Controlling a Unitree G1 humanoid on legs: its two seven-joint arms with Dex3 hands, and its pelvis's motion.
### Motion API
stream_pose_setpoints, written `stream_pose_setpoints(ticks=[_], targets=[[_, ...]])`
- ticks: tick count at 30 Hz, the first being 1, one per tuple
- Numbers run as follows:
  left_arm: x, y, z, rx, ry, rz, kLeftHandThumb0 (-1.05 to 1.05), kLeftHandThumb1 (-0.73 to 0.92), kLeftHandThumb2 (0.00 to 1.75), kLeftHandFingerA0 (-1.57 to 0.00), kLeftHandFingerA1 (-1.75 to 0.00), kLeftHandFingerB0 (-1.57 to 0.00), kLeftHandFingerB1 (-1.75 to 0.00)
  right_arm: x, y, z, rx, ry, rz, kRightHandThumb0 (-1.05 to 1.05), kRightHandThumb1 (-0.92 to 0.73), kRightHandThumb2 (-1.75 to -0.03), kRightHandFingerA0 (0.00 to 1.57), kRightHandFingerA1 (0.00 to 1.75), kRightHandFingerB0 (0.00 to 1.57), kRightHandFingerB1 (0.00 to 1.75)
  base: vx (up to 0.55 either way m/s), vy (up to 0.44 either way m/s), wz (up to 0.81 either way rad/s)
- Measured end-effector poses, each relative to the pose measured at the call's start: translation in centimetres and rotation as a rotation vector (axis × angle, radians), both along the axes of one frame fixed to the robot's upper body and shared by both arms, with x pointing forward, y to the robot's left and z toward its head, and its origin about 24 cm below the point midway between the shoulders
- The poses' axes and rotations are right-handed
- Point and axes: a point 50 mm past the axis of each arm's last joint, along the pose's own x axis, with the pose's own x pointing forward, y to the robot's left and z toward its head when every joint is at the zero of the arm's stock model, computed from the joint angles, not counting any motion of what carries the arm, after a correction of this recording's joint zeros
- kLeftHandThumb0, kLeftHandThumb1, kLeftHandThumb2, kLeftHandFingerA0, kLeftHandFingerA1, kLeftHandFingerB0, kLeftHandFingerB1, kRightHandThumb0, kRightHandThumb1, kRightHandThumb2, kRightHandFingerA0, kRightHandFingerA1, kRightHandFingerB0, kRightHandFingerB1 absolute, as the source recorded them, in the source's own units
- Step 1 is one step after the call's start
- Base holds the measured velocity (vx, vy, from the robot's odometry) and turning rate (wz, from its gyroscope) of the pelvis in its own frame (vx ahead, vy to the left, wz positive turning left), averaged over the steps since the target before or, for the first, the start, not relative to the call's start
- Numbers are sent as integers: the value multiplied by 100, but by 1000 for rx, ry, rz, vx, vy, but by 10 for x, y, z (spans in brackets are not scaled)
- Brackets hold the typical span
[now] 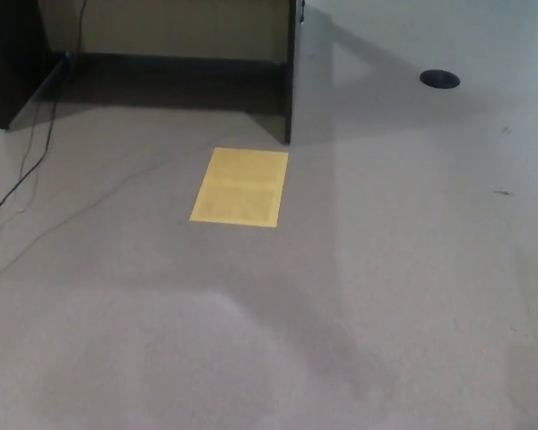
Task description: A person is holding a toilet paper roll and the robot extends its left hand to grab the roll by inserting its thumb into the gap in the middle and brings its hand down by its side. Then it extends its arm again to hand the toilet paper roll back to the person.
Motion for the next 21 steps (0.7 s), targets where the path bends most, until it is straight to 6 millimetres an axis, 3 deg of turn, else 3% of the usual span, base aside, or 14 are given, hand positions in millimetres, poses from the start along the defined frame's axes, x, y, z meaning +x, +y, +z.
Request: stream_pose_setpoints(ticks=[4,9,11,12,18,19,21], targets=[[-11,2,0,10,-15,-10,-29,43,60,-43,-43,-42,-39,-11,-2,-5,-16,26,24,-33,-67,-60,75,63,58,45,0,0,0],[-17,2,2,6,-53,-25,-30,42,57,-30,-37,-31,-34,-18,-5,-8,-28,40,42,-35,-67,-60,76,68,58,45,0,0,0],[-14,1,7,-5,-93,-41,-31,42,58,-28,-37,-29,-33,-18,-6,-7,-30,35,47,-33,-67,-60,75,68,58,46,0,0,0],[-11,0,11,-13,-122,-53,-16,30,84,-13,-53,-12,-50,-18,-6,-7,-29,34,50,-34,-67,-60,75,68,58,45,0,0,0],[13,-13,43,-37,-310,-173,-16,29,84,-14,-53,-12,-50,-24,-6,-10,-30,37,56,-33,-67,-60,75,67,59,45,0,0,0],[18,-16,49,-38,-341,-196,-32,41,57,-30,-37,-27,-33,-24,-5,-10,-30,37,57,-33,-67,-60,74,64,58,45,0,0,0],[26,-22,61,-36,-400,-238,-31,42,57,-28,-37,-26,-33,-24,-5,-10,-30,36,58,-34,-67,-60,75,61,57,44,0,0,0]])
